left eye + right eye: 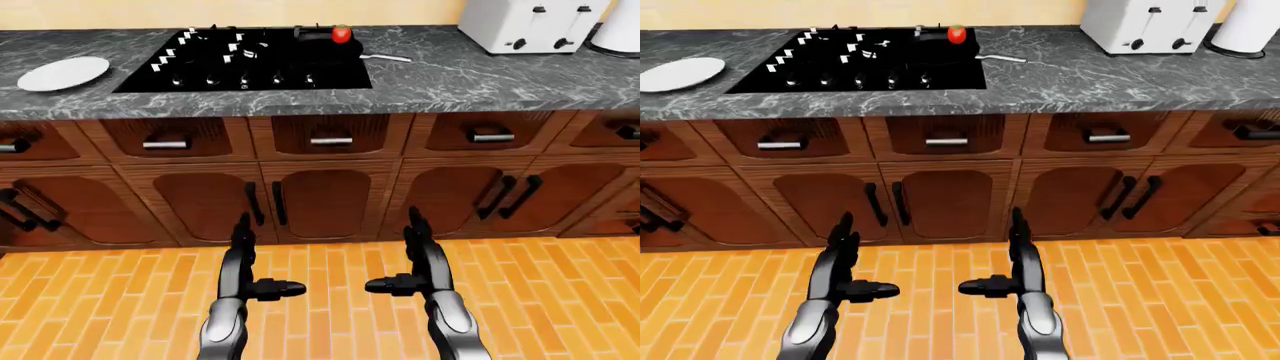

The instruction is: Pick the tomato from the pan and place it on the plate.

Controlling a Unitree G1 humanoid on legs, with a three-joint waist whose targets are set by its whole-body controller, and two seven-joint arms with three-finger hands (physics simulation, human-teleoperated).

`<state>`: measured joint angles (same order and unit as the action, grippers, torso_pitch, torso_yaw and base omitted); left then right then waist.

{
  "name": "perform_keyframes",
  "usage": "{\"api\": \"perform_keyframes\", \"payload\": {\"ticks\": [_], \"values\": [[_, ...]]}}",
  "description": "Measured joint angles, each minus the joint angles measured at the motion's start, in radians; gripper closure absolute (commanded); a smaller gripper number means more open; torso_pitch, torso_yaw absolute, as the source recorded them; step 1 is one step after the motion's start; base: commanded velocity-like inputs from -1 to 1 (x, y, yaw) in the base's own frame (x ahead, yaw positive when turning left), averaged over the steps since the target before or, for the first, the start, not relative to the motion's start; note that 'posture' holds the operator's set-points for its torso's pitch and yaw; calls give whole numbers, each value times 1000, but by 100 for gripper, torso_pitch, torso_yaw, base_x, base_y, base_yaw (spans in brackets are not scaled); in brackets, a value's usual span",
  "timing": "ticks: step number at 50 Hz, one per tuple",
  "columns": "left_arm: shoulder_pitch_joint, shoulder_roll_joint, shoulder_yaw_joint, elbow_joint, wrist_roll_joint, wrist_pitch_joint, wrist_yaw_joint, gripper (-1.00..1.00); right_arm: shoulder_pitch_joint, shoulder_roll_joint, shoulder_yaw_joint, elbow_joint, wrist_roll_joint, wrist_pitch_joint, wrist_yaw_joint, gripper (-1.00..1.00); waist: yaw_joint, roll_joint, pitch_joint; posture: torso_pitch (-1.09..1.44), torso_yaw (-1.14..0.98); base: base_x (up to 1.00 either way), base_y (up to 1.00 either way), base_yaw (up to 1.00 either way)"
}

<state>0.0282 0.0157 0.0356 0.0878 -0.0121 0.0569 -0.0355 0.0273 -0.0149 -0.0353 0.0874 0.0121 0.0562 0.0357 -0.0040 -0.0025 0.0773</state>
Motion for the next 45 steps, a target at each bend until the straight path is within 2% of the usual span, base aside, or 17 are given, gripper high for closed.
{"api": "perform_keyframes", "payload": {"ticks": [1, 3, 5, 8, 13, 20, 24, 28, 33, 38, 40, 45], "values": [[-6, 1, 4, -8, -4, -5, -1, -100, -5, 1, 2, -16, -7, 3, -9, -100, -1, -4, -9, 0, 0, 0, 0, 0], [-36, 4, 14, -36, -14, -26, 0, -100, -32, 3, 7, -75, -29, -1, -36, -100, 7, -3, -58, 0, 0, 0, 0, 0], [-45, 2, 14, -30, -20, -48, 3, -100, -32, 8, 17, -102, -38, -11, -45, -100, 11, -8, -41, 0, 0, 0, 0, 0], [-40, 2, 14, 10, -27, -43, 7, -100, -12, 6, 22, -109, -28, 4, -31, -100, 10, -7, -58, 0, 0, 0, 0, 0], [-41, 4, 15, 18, -37, -22, 8, -100, 2, 6, 10, -98, -9, 34, -16, -100, 9, -5, -56, 0, 0, 0, 0, 0], [-62, 10, 21, 29, -46, -30, 3, -100, -2, 7, 5, -117, 3, 20, -18, -100, 9, -3, -71, 0, 0, 0, 0, 0], [-73, 24, 38, 17, -61, 19, -7, -100, -19, -7, -25, -129, 45, 46, -7, -100, 6, -3, -72, 0, 0, 0, 0, 0], [-152, 45, 71, -72, -114, 201, -4, -100, -142, -60, -85, -171, 43, 231, -31, -100, 10, -4, -61, 0, 0, 0, 0, 0], [-365, 76, 67, -80, -102, 370, 50, -100, -341, -154, -141, -223, 74, 421, -25, -100, 12, -5, -71, 0, 0, 0, 0, 0], [-592, 122, 93, -10, -145, 519, 78, -100, -522, -260, -204, -283, 138, 626, 7, -100, 12, -13, -73, 0, 0, 0, 0, 0], [-669, 147, 107, 48, -161, 548, 97, -100, -597, -308, -210, -253, 155, 678, 16, -100, 9, -14, -71, 0, 0, 0, 0, 0], [-812, 195, 101, 204, -154, 551, 127, -100, -770, -397, -206, -175, 161, 797, 40, -100, 9, -16, -60, 0, 0, 0, 0, 0]]}}
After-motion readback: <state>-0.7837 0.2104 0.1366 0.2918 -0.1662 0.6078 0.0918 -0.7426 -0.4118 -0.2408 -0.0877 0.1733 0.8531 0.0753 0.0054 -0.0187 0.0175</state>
